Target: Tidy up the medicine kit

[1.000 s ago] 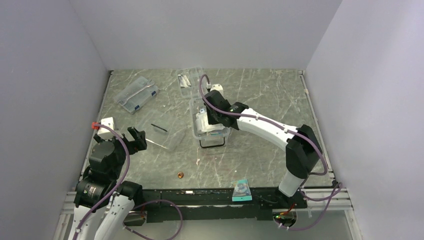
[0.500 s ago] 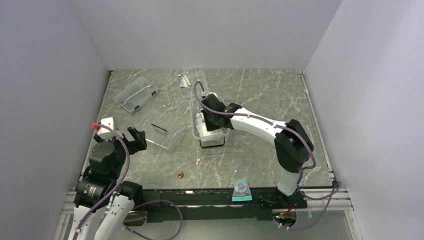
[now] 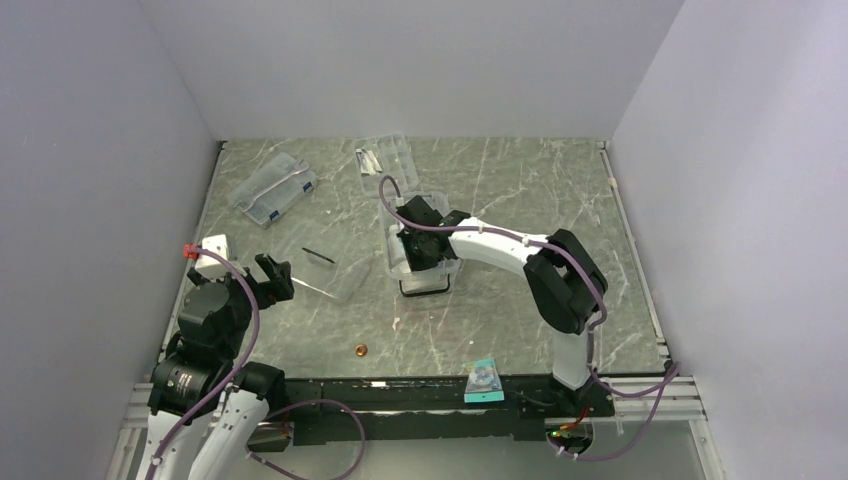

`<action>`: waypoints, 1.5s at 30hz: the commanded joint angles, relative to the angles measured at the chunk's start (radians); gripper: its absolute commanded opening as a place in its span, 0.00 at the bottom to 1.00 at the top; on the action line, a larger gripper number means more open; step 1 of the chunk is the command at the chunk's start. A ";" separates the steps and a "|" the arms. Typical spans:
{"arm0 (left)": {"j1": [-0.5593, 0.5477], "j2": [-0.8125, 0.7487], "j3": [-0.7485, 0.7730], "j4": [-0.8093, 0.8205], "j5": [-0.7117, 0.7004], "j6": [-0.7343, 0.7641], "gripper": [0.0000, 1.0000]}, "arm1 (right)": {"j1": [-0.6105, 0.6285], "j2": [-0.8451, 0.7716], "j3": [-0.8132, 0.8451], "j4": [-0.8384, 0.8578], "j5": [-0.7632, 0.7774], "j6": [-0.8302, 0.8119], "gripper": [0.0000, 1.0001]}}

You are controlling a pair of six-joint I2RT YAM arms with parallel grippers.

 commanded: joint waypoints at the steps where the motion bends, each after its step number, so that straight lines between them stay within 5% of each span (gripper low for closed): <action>1: 0.001 0.004 0.022 0.038 0.014 -0.006 0.99 | 0.000 0.055 -0.024 -0.024 -0.030 -0.022 0.00; 15: 0.001 0.006 0.022 0.036 0.012 -0.006 0.99 | -0.001 -0.011 -0.007 -0.033 0.014 -0.006 0.01; 20: 0.001 0.006 0.022 0.036 0.010 -0.006 0.99 | 0.000 -0.072 0.028 -0.057 0.050 0.000 0.15; 26: 0.001 0.006 0.022 0.034 0.011 -0.006 0.99 | 0.000 -0.132 0.045 -0.079 0.102 0.004 0.46; 30: 0.001 0.006 0.022 0.034 0.010 -0.007 0.99 | 0.000 -0.173 0.044 -0.081 0.114 0.014 0.59; 45: 0.001 0.006 0.022 0.035 0.015 -0.006 0.99 | -0.001 -0.571 -0.097 -0.117 0.187 0.032 0.70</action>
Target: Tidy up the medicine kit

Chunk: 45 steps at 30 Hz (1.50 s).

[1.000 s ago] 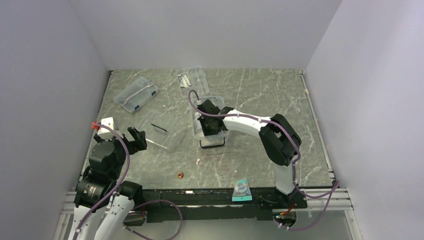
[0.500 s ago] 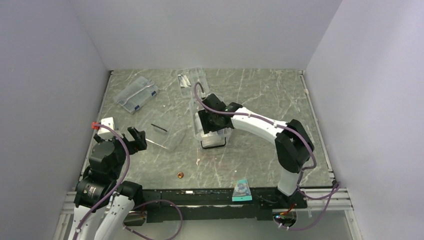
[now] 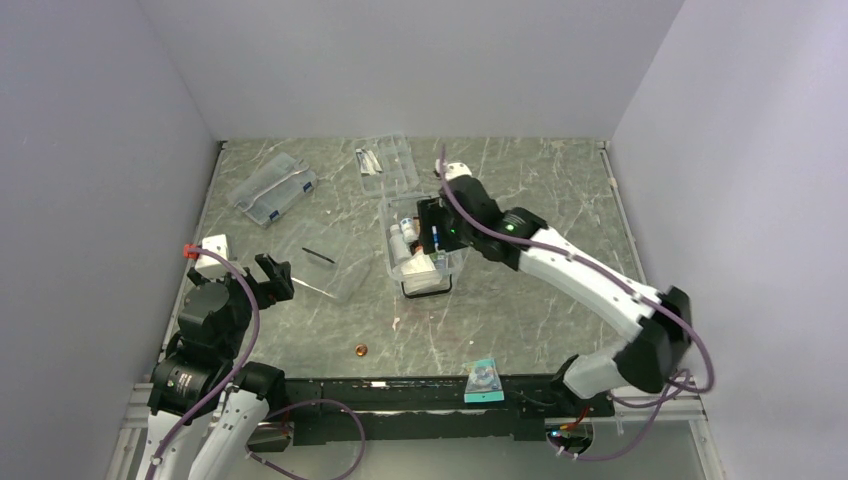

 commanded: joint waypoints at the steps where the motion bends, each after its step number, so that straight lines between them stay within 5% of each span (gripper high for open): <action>1: 0.001 0.006 0.021 0.035 0.014 -0.006 0.99 | -0.001 -0.169 -0.087 -0.033 0.059 0.027 0.72; 12: 0.001 0.019 0.023 0.037 0.028 -0.004 0.99 | -0.001 -0.424 -0.325 -0.151 0.061 0.123 0.79; 21: 0.001 0.017 0.023 0.041 0.038 -0.003 0.99 | 0.000 -0.506 -0.542 -0.213 -0.082 0.275 0.80; 30: 0.001 0.014 0.023 0.044 0.055 -0.001 0.99 | 0.001 -0.535 -0.616 -0.340 -0.160 0.319 0.73; 45: 0.001 0.018 0.019 0.051 0.074 0.003 0.99 | 0.017 -0.532 -0.774 -0.243 -0.292 0.358 0.59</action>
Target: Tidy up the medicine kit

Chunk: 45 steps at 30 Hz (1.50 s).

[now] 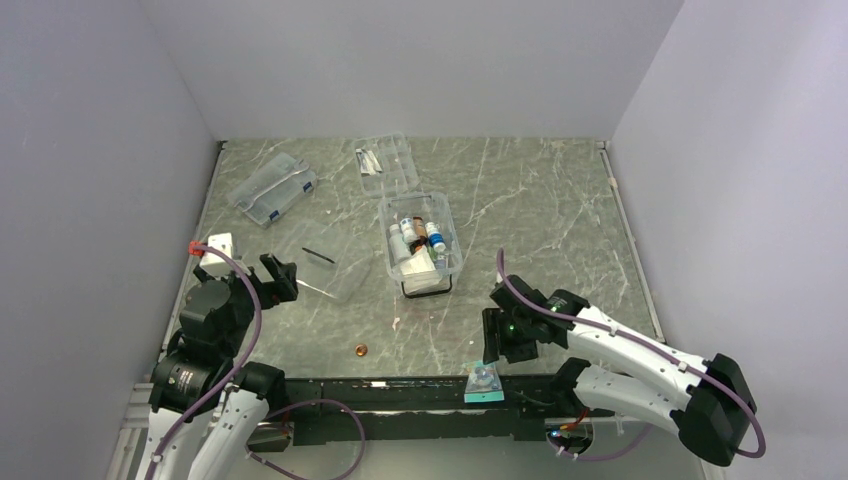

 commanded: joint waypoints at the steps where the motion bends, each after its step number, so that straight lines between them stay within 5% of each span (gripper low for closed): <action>1: 0.001 0.006 0.019 0.047 0.014 0.002 0.99 | 0.017 0.000 -0.016 0.053 -0.050 0.022 0.58; 25: 0.001 0.013 0.020 0.042 0.010 0.002 0.99 | 0.230 0.195 -0.056 0.158 0.075 0.140 0.46; 31: 0.001 0.010 0.020 0.040 0.009 0.001 0.99 | 0.250 0.220 -0.077 0.196 0.104 0.169 0.34; 38: 0.001 0.008 0.020 0.041 0.008 0.001 0.99 | 0.256 0.219 -0.076 0.195 0.119 0.179 0.00; 45: 0.001 0.010 0.020 0.041 0.009 0.001 0.99 | 0.256 0.200 0.020 0.137 0.183 0.162 0.00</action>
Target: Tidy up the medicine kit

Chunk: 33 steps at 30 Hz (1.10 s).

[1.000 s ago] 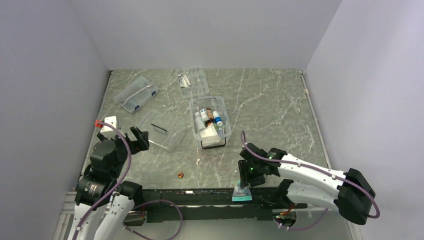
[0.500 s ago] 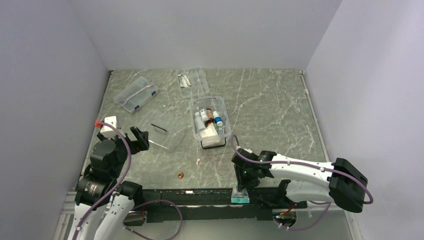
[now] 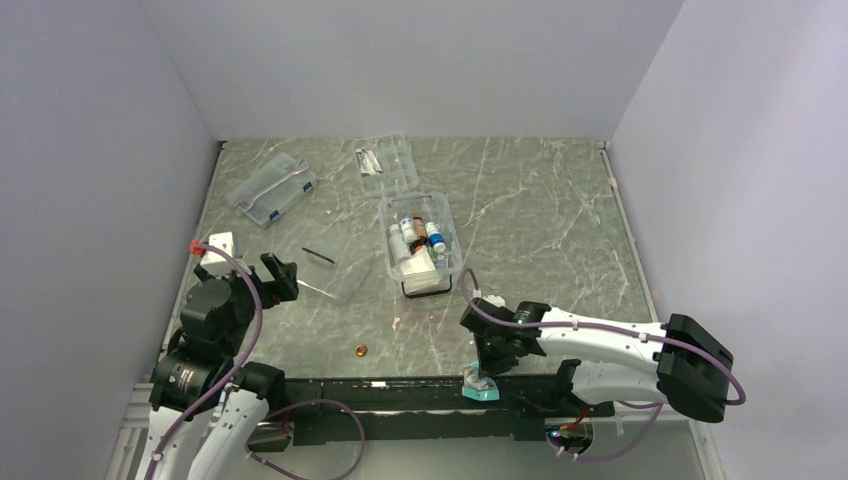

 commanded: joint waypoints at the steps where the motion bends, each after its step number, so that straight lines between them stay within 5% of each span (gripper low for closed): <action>1: 0.001 0.004 0.021 0.039 0.008 0.001 0.99 | 0.003 -0.005 0.081 -0.044 0.124 -0.006 0.00; 16: 0.001 0.012 0.020 0.039 0.010 0.002 0.99 | -0.006 0.066 0.445 -0.122 0.247 -0.153 0.00; 33: 0.001 0.015 0.020 0.035 0.005 0.002 0.99 | -0.239 0.271 0.814 -0.044 0.299 -0.403 0.00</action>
